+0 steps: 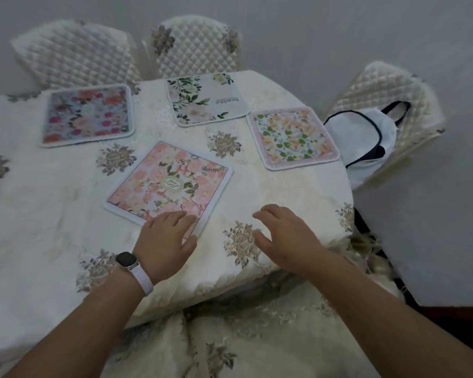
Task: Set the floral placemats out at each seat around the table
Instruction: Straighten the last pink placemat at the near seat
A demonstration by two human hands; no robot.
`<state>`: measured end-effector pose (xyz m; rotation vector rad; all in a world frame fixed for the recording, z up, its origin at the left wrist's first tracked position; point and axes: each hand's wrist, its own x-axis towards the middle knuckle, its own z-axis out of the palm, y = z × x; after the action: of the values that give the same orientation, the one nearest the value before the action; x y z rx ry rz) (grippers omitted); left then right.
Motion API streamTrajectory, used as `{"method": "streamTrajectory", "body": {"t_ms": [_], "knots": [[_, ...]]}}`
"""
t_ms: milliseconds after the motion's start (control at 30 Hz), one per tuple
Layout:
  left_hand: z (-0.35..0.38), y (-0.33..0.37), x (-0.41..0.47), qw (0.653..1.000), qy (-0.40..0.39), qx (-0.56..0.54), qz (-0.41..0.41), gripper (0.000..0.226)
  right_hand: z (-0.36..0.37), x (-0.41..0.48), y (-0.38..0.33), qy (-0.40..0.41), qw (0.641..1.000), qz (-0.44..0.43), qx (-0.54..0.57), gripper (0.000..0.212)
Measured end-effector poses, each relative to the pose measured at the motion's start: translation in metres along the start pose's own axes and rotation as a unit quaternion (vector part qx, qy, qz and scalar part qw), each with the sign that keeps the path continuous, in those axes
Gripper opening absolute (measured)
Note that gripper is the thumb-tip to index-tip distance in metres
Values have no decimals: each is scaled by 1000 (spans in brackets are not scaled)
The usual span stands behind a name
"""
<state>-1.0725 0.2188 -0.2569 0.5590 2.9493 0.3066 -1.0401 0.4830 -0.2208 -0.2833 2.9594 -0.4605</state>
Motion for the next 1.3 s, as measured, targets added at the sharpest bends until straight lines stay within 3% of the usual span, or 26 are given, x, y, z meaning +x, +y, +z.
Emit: {"method": "streamTrajectory", "body": {"t_ms": [200,500,567,667,967,1067,1100,1167,1300], "knots": [[32,1,17,995,-27,26,-94,57,22,76,38,-58,994,-96,3,44],[64,-6,40,964,0,-44,-261,59,58,160,65,-115,985,-129,9,48],[73,-5,43,927,12,-126,-352,56,68,180,66,-119,985,-124,12,49],[83,-1,47,845,59,-270,-458,47,82,207,65,-109,989,-96,21,50],[93,-13,64,630,199,-447,-603,42,108,266,46,-104,993,1,53,55],[96,-21,66,598,202,-473,-614,49,111,279,41,-97,991,33,85,59],[96,-22,66,588,204,-482,-617,44,112,283,41,-90,989,54,100,61],[98,-25,68,576,217,-492,-616,11,114,290,42,-75,986,90,119,63],[104,-31,66,576,233,-497,-605,6,116,294,46,-48,985,110,126,50]]}}
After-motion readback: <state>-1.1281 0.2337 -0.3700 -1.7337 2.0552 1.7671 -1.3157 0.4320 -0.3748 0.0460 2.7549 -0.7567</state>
